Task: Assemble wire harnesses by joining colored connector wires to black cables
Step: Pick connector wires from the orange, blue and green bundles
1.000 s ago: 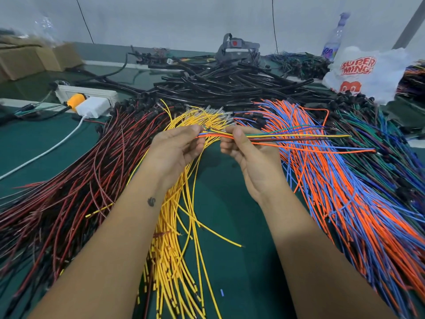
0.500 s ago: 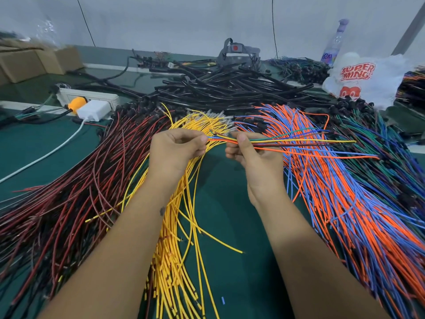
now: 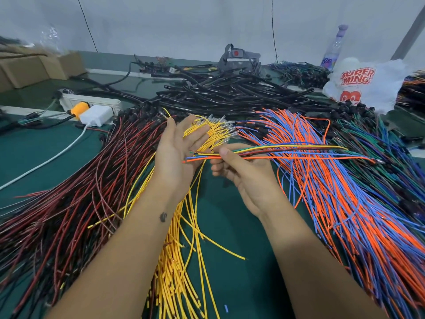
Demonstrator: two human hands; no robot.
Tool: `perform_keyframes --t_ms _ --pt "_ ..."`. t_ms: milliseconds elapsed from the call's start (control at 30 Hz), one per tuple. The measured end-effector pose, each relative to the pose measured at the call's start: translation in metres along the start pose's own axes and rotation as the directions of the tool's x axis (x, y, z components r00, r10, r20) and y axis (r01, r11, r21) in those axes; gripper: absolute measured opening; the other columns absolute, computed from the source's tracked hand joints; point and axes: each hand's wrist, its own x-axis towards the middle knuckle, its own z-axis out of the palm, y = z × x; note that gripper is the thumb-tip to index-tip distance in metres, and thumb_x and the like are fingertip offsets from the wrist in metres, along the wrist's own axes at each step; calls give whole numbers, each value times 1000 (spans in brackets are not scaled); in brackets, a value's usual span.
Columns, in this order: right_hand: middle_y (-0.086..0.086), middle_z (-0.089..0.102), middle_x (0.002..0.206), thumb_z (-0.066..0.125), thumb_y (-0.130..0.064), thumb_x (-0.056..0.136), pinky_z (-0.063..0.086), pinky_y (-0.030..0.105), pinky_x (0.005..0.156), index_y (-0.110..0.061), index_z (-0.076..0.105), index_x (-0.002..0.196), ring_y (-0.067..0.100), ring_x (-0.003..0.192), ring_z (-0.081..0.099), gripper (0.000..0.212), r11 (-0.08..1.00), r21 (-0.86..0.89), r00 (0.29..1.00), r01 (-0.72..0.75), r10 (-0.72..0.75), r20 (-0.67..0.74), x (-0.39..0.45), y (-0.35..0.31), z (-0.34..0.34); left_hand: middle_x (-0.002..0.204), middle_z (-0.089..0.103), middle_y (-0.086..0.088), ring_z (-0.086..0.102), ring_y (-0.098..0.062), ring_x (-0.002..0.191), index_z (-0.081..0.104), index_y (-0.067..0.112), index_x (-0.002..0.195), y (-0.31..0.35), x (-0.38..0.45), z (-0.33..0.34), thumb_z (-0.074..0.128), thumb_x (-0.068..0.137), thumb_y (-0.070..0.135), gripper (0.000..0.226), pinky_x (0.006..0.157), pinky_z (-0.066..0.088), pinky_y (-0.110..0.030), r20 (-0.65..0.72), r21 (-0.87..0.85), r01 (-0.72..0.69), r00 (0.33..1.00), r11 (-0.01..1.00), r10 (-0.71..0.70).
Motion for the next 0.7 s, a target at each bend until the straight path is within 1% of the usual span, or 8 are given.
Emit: perform_keyframes --t_ms 133,167,233,300,400,467,567,700 --pt "6 69 67 59 -2 93 54 24 60 -19 77 70 15 58 64 33 999 -48 1000 -6 6 10 1 0 4 135 58 -2 50 -11 125 44 28 139 1 -3 4 13 101 53 55 83 42 -30 -13 74 -48 999 996 49" --pt "5 69 66 58 -3 93 55 24 60 -20 77 69 15 58 64 35 999 -50 1000 -12 13 17 0 -1 5 137 55 0 48 -9 127 43 30 139 1 -4 7 13 101 52 53 84 40 -29 -29 104 -63 997 993 66" --pt "6 69 66 58 -2 93 55 25 60 -16 76 72 15 57 64 31 999 -23 999 -27 27 17 -1 -1 7 145 47 3 40 -7 132 40 37 137 -1 -5 10 16 101 50 46 100 37 -33 -63 157 -99 992 983 110" --pt "8 68 66 59 -2 92 55 25 60 -11 72 78 17 57 65 21 999 12 999 -36 36 12 -1 0 9 150 39 6 33 -6 137 39 46 133 -1 -6 12 20 100 53 38 113 26 -40 -82 153 -109 989 982 122" --pt "7 69 66 57 -2 93 55 24 61 -6 69 82 16 59 65 16 998 50 1000 -23 23 10 -1 1 8 149 40 5 36 -7 135 38 45 138 0 -2 10 25 98 54 43 110 26 -40 -72 75 -89 993 993 94" --pt "6 68 66 55 -1 94 56 24 63 -5 68 85 15 62 66 16 998 67 1000 -9 10 -15 1 1 6 133 55 0 53 -11 121 48 31 134 -1 1 5 35 100 44 39 98 41 -34 -47 71 -62 997 996 66" --pt "5 68 68 53 -1 95 57 25 67 -5 67 87 14 65 66 16 998 57 997 22 -17 -75 4 -1 0 93 70 -3 67 -13 84 66 7 105 -3 1 -2 54 95 17 18 75 53 -24 68 207 -66 996 976 52" --pt "7 67 70 55 -1 95 57 26 67 -3 67 91 14 65 66 13 999 15 987 43 -40 -159 5 0 -3 79 72 0 65 -11 73 72 9 87 -5 1 -10 66 84 0 11 75 56 -21 57 328 -115 993 938 101"
